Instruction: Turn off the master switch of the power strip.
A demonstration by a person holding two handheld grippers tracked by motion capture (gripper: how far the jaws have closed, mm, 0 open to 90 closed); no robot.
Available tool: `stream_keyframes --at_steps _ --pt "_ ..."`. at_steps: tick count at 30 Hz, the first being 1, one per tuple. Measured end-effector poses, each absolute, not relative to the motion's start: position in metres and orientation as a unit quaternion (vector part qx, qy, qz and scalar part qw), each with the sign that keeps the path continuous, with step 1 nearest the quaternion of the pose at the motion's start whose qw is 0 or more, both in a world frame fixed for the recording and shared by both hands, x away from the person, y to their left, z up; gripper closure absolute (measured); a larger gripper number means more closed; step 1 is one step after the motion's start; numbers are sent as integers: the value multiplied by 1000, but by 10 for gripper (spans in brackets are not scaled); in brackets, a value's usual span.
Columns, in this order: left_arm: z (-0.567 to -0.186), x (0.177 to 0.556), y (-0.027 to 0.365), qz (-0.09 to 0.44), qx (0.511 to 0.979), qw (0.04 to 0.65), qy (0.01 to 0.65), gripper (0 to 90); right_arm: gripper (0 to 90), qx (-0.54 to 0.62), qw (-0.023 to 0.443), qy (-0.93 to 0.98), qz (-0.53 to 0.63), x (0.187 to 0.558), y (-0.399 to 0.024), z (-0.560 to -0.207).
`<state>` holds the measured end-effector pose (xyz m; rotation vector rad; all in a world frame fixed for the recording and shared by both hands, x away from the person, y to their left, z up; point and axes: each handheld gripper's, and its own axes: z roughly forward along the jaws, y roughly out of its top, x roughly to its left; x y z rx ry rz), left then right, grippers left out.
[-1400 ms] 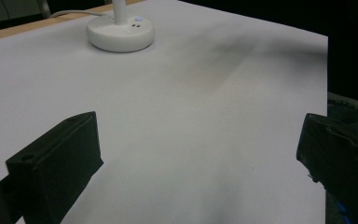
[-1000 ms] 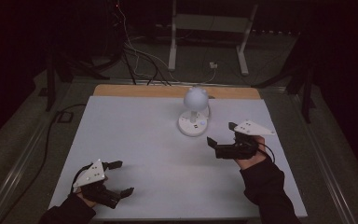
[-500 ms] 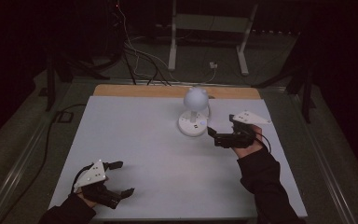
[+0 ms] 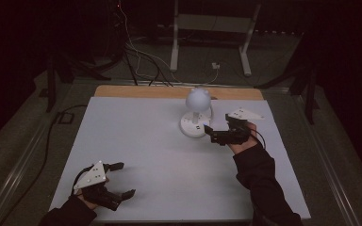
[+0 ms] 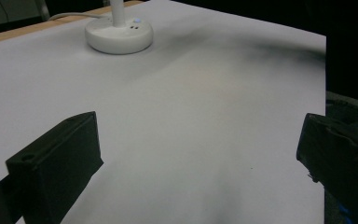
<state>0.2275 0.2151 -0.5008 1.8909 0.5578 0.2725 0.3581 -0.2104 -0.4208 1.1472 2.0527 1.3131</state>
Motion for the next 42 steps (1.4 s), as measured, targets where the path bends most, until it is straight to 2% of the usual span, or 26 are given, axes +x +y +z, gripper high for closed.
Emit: stream_keyframes --at_steps 25,38,42 --pt "-501 228 217 111 793 549 239 3 17 432 204 747 462 395 -190 -445" --pt "-500 228 218 107 790 552 243 3 21 438 213 744 457 407 -191 -458" --pt "-500 229 218 106 791 552 243 3 58 441 217 744 453 411 -192 -463"
